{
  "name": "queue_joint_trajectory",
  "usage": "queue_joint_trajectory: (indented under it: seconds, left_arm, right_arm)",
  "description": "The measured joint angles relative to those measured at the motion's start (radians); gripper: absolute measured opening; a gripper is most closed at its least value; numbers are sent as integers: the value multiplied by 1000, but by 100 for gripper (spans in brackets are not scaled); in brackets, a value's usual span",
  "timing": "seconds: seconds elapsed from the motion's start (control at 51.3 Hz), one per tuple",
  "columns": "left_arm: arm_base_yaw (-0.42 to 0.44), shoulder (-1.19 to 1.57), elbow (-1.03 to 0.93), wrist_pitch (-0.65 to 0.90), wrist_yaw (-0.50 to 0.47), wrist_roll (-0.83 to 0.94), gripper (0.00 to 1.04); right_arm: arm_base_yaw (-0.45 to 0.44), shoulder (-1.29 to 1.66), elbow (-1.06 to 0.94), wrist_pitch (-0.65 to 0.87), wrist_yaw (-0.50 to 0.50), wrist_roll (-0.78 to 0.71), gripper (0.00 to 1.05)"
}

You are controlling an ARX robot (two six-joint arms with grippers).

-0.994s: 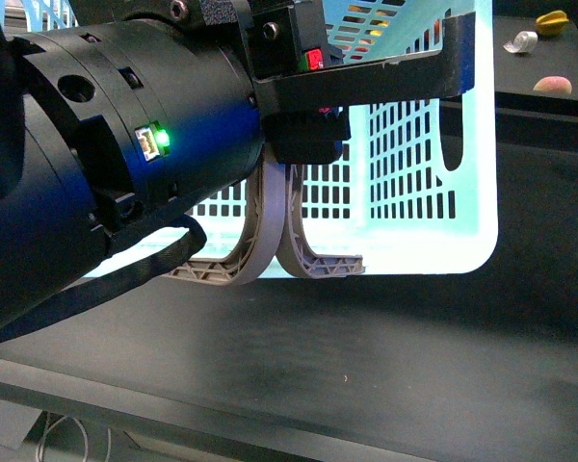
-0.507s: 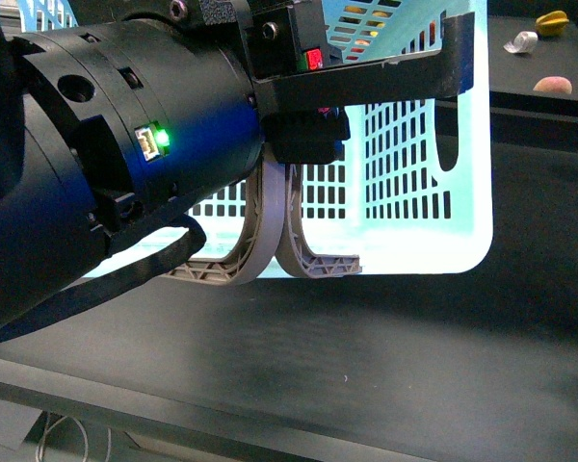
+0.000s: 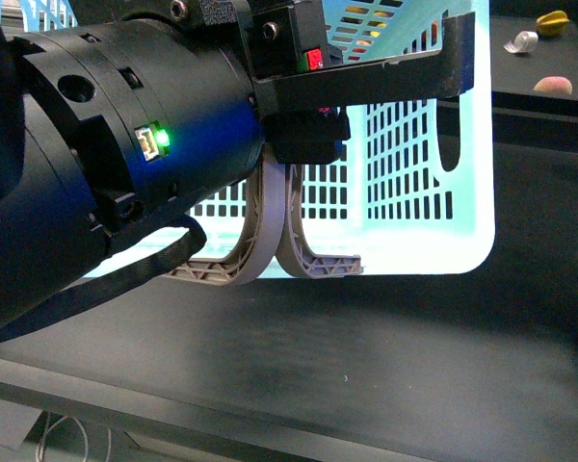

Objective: Pick mango with right arm and hold basket with left

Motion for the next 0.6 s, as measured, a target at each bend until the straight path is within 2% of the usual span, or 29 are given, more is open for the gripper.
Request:
queue_joint_trajectory:
  seconds: [0.078, 0.156, 0.409, 0.604]
  left_arm:
    - [0, 0, 0, 0, 0, 0, 7]
    - [0, 0, 0, 0, 0, 0, 7]
    - [0, 0, 0, 0, 0, 0, 7]
    - [0, 0, 0, 0, 0, 0, 7]
  right_arm:
    - [0, 2, 1, 0, -1, -2, 70]
    - [0, -2, -4, 2, -8, -1, 66]
    - [17, -121, -113, 5, -98, 27, 64]
    - [109, -416, -284, -15, -223, 119, 64]
